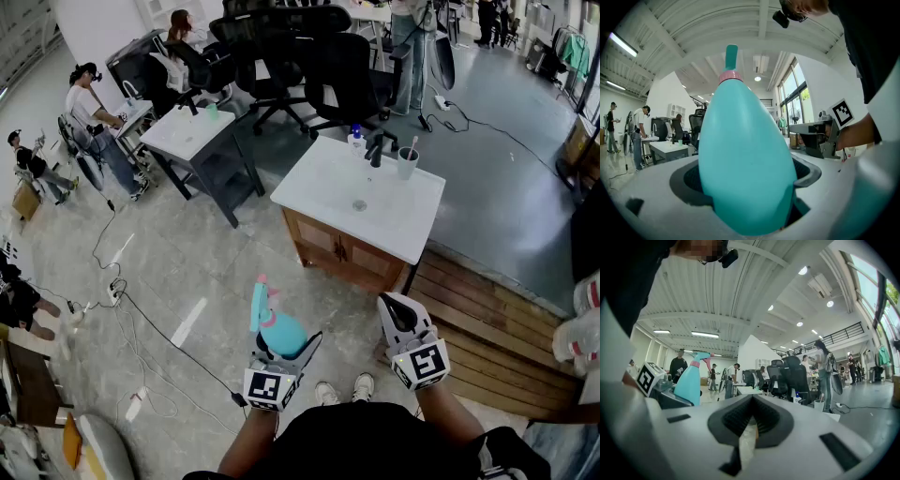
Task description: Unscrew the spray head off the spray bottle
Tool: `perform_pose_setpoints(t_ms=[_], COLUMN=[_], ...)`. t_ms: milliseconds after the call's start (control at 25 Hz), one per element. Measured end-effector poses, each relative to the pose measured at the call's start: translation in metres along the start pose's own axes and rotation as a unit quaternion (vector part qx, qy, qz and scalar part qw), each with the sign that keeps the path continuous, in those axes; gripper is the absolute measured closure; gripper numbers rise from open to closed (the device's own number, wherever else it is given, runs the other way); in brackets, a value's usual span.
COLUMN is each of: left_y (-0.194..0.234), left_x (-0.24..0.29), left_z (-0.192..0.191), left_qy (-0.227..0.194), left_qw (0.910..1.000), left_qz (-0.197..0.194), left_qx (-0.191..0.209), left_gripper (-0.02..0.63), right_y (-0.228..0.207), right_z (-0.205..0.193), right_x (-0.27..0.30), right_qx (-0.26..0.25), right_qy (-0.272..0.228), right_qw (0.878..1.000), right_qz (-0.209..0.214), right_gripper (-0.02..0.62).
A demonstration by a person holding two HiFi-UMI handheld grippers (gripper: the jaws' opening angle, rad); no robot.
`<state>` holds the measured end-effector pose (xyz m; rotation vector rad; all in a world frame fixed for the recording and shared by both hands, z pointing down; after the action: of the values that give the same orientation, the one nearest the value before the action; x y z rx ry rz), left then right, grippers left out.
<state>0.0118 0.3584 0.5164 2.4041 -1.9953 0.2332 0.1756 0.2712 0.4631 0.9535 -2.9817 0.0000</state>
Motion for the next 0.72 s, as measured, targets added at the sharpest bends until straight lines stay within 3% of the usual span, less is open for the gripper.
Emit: perform_pose_setpoints(t_ms=[720], left_y=[0.027], left_x=[-0.014], left_z=[-0.007], left_qy=[0.010], left_qw=[0.9997], left_qz=[-0.019], left_qx=[0.007], left_gripper=[0.123], right_y=[0.019], right_z=[0.001], right_x=[0.027], right_qx=[0.015], right_qy=[-0.008], right_qw=[1.000], right_qz=[-0.015], right_gripper=[0.591])
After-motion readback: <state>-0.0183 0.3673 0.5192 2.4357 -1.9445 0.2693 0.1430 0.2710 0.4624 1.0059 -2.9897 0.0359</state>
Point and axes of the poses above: the fingertips, and each gripper's own axes: x forward along the fingers, y to its left, z out of its top, the point moved 1 cm from there along -x, backward along the fingers, and after that the axes turned 3 degrees about x, right-handed, at the moved point
